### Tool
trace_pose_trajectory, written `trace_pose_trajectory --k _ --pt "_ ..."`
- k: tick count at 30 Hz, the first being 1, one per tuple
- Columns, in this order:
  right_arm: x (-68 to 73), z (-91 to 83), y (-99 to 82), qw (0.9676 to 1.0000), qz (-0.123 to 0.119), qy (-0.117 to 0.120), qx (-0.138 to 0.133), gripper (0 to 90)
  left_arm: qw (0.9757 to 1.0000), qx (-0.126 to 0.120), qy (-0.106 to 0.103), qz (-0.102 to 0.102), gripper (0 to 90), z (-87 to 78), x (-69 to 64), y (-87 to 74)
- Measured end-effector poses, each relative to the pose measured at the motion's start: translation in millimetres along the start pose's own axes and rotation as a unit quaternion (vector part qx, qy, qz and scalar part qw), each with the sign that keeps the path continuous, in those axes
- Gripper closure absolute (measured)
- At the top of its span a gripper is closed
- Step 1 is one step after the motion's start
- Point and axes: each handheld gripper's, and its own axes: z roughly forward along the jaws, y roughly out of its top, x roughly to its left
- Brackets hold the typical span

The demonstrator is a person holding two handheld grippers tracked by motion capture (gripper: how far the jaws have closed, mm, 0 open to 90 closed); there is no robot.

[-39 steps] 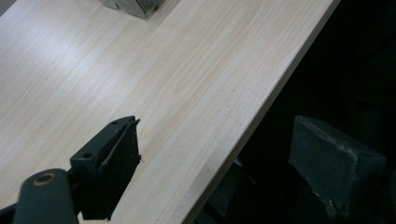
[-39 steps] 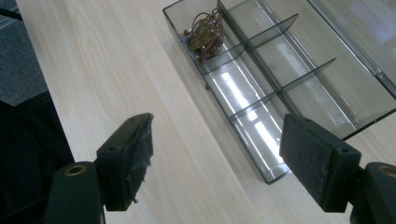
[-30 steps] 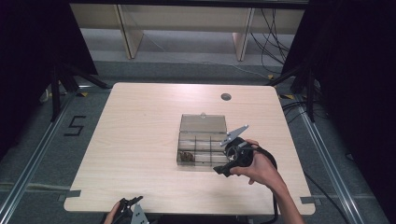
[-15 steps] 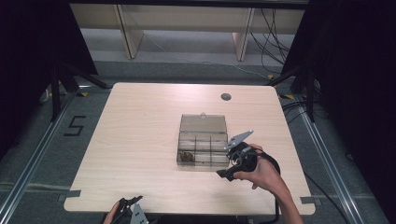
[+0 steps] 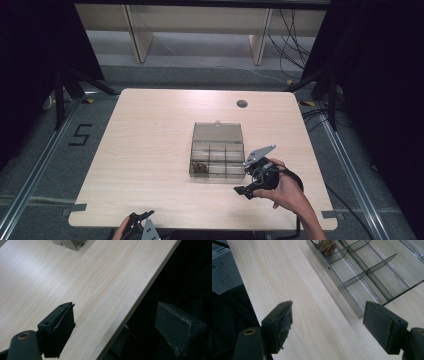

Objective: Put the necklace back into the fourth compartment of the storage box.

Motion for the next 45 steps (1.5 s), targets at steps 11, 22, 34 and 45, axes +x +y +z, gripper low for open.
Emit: trace_pose_trajectory --k 11,22,34,45 --pt "2.7 -5.6 -9.3 0.9999 0.011 0.002 -0.004 22.7 1.0 -0.002 -0.001 0.002 15.4 -1.1 -0.4 0.7" --pt "3.8 -5.6 -20.3 0.9996 0.025 -0.007 -0.006 21.2 1.0 -0.005 0.004 0.0 15.4 -1.5 0.5 0.5" --pt "2.4 -1.9 -25.8 0.9998 0.022 -0.001 -0.004 20.0 1.0 -0.003 0.004 0.0 15.4 -2.3 1.2 0.5" --pt "6.5 1.4 -31.3 0.9993 0.035 0.015 -0.002 18.8 1.0 -0.003 0.004 0.0 15.4 -1.8 1.1 0.2"
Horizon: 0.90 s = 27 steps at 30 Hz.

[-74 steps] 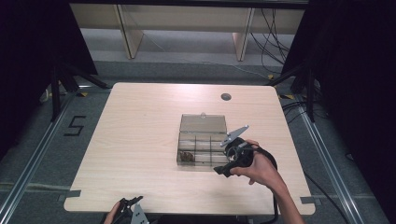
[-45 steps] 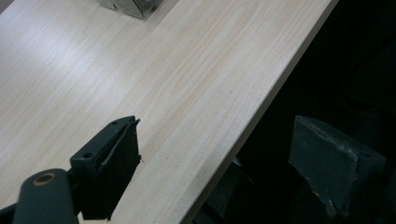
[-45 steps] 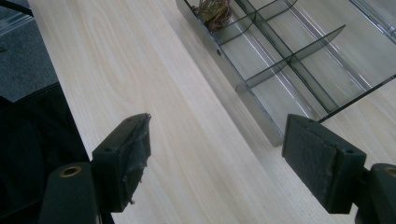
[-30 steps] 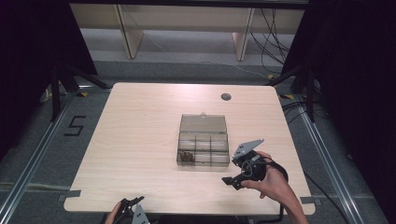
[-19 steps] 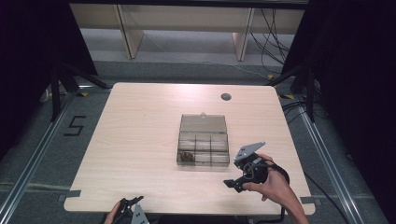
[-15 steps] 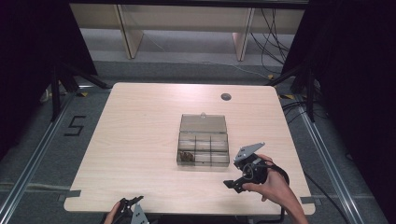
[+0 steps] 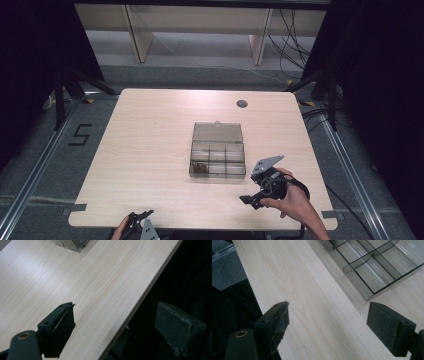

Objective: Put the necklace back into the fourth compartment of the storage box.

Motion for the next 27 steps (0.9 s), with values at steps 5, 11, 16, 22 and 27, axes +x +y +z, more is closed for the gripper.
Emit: trace_pose_trajectory --k 5,11,16,22,27 --pt "-1.1 -0.4 -2.3 0.9999 -0.003 -0.013 0.001 18.8 1.0 0.0 0.001 0.0 15.4 -0.1 0.1 0.1" --pt "-1.8 2.3 -9.2 0.9999 -0.008 -0.004 -0.009 18.9 1.0 -0.001 0.001 0.0 15.4 0.1 -0.3 0.0" --pt "-1.8 0.3 -17.3 0.9999 0.001 -0.003 -0.009 19.0 1.0 0.001 0.0 0.0 15.4 -0.2 -0.3 0.2" --pt "-5.1 -2.4 -23.6 0.9998 0.005 -0.007 -0.019 18.7 1.0 0.0 0.001 0.001 15.4 -0.1 -0.5 0.2" --pt "-4.3 -1.3 -28.4 0.9995 0.017 0.001 -0.025 18.6 1.0 -0.001 0.001 0.001 15.4 0.1 -0.4 0.1"
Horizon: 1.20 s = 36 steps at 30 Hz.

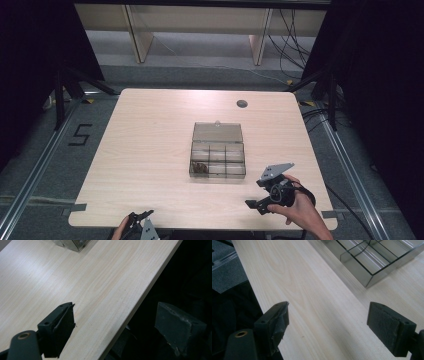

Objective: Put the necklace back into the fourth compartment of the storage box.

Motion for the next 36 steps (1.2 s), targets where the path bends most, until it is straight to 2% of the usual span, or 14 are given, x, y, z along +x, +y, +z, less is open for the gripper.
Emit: trace_pose_trajectory --k 2,6,7,9,10,14,16,17,18,21,22,23,32,36 --pt "-2.2 -0.2 -1.1 0.9999 -0.016 -0.004 -0.003 18.6 1.0 0.0 -0.001 0.0 15.4 0.1 0.0 0.1" --pt "-0.3 0.2 -3.9 1.0 -0.005 -0.005 0.001 18.6 1.0 0.0 -0.001 0.001 15.4 0.3 -0.3 0.0" --pt "-0.3 2.0 -5.9 0.9999 -0.008 -0.006 -0.011 18.8 1.0 0.001 -0.001 0.001 15.4 0.2 -0.2 0.1" --pt "1.6 0.1 -6.9 1.0 -0.001 -0.005 0.003 18.9 1.0 0.0 -0.001 0.001 15.4 0.5 -0.3 0.0" --pt "-0.3 1.0 -7.7 0.9998 -0.015 -0.01 -0.005 19.1 1.0 0.002 -0.001 0.0 15.4 0.5 -0.3 0.1" --pt "0.9 -1.9 -11.1 1.0 0.004 -0.007 -0.003 19.3 1.0 0.005 -0.003 0.001 15.4 0.6 -0.6 0.1" --pt "-0.8 -1.7 -12.1 0.9999 -0.007 -0.013 -0.008 19.3 1.0 0.004 -0.004 0.002 15.4 0.4 -0.4 0.3" --pt "-1.0 -0.6 -13.5 0.9997 -0.005 -0.014 -0.019 19.3 1.0 0.004 -0.004 0.001 15.4 0.4 -0.3 0.3" --pt "-0.3 -2.5 -14.2 0.9999 0.003 -0.013 -0.006 19.3 1.0 -0.002 0.001 -0.005 15.4 1.3 -0.7 0.1" --pt "0.6 -1.2 -18.4 0.9998 0.013 -0.006 -0.013 19.3 1.0 0.006 0.002 -0.002 15.4 0.0 -0.8 0.6" --pt "-0.5 -1.2 -19.3 0.9997 0.004 -0.012 -0.019 19.3 1.0 0.009 0.0 0.002 15.3 -0.8 -0.2 0.9" --pt "1.4 -2.7 -20.1 0.9997 0.018 -0.005 -0.013 19.3 1.0 0.008 0.001 0.0 15.4 -0.7 -0.4 0.9" --pt "0.5 -9.5 -26.5 0.9996 0.009 -0.012 -0.023 19.1 0.9999 0.009 -0.004 0.004 15.4 -0.3 -0.8 0.9" --pt "1.3 -9.1 -30.8 0.9992 0.019 -0.015 -0.031 19.1 0.9999 0.012 -0.004 0.007 15.4 -0.1 -0.8 1.1"
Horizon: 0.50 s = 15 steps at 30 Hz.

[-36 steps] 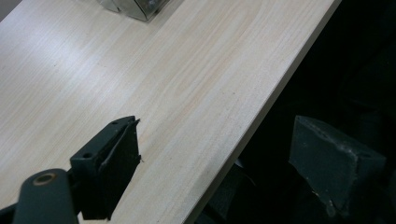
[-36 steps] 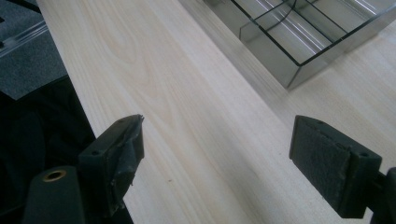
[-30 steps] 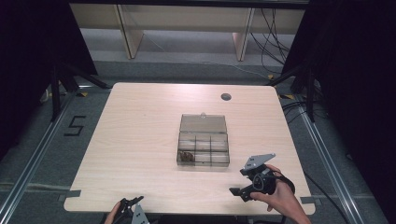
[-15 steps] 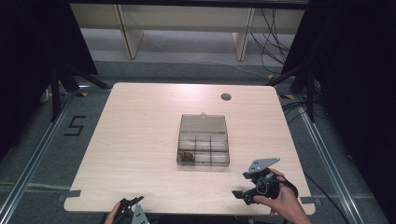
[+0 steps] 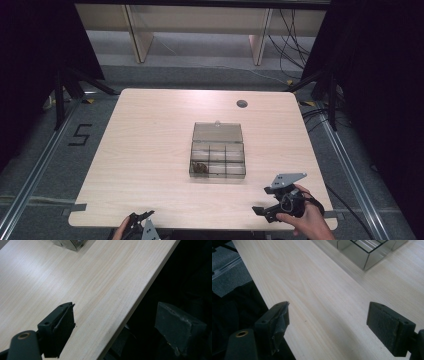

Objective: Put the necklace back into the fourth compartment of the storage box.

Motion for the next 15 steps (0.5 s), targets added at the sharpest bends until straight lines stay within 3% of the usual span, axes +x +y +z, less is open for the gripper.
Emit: trace_pose_trajectory --k 1,3,5,6,7,8,12,15 --pt "-0.1 -2.4 -1.2 1.0 -0.002 0.004 0.009 19.2 1.0 -0.001 0.003 -0.001 15.4 0.1 -0.8 0.2" --pt "0.8 -1.2 -3.4 1.0 0.0 0.002 0.001 19.2 0.9999 -0.005 0.011 -0.004 15.4 1.4 -1.6 0.1" --pt "0.8 -2.9 -4.6 0.9999 -0.003 0.005 0.009 19.3 1.0 -0.005 0.006 0.001 15.4 1.3 -0.9 0.3" --pt "2.0 -1.3 -6.0 1.0 0.005 0.005 0.001 19.3 1.0 0.002 -0.004 0.007 15.4 0.0 -0.1 0.5" --pt "1.6 -2.8 -6.3 0.9999 0.003 0.005 0.013 19.3 1.0 0.002 -0.002 0.008 15.4 0.0 -0.2 0.5" --pt "2.0 -1.2 -7.8 1.0 0.005 0.005 0.002 19.3 1.0 0.003 -0.002 0.007 15.4 0.2 -0.2 0.6" --pt "1.3 -3.2 -10.1 0.9999 0.003 0.0 0.011 19.4 1.0 0.002 -0.001 0.008 15.4 0.4 -0.3 0.5" --pt "1.9 -1.4 -12.7 1.0 0.004 0.0 0.001 19.4 1.0 0.004 -0.002 0.007 15.4 0.6 -0.5 0.0"
